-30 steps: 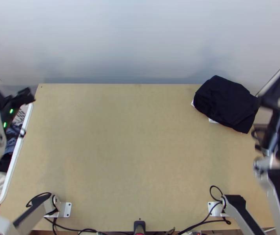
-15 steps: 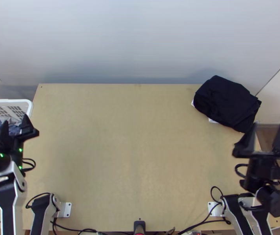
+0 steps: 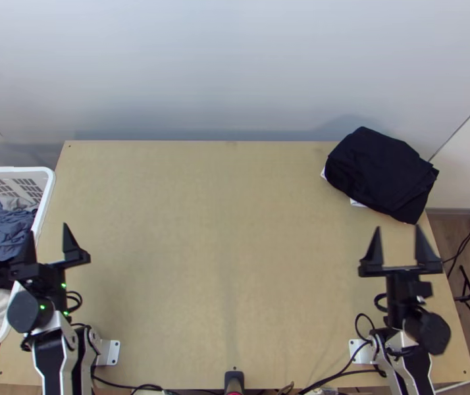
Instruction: Fold the t-shirt
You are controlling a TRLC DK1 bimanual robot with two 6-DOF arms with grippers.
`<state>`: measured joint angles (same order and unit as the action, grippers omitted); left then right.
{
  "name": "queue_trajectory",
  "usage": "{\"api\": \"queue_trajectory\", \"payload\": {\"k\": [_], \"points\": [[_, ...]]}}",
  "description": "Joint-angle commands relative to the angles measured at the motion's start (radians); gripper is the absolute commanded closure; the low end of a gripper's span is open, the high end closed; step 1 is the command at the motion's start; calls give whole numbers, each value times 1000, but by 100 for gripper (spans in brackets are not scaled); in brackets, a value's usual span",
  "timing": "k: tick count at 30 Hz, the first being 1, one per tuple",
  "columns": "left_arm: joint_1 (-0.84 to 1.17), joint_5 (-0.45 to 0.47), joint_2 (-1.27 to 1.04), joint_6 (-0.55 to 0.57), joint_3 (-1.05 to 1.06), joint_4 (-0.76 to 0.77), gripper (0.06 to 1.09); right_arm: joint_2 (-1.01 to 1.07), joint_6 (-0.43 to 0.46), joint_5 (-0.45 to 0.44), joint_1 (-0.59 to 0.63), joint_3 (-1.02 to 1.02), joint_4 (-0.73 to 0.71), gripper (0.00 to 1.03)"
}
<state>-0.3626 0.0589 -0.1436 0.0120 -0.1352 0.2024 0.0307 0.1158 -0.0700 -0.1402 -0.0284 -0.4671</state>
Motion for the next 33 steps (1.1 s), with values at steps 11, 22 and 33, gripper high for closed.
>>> {"api": "queue_trajectory", "payload": {"k": [11, 22, 33], "points": [[-56, -22, 144, -61, 132, -212, 10, -31, -25, 6, -61, 21, 469, 4], [-61, -22, 144, -60, 132, -209, 10, -31, -25, 6, -62, 21, 469, 4], [-61, -22, 144, -60, 132, -209, 10, -31, -25, 4, -61, 21, 469, 4]]}}
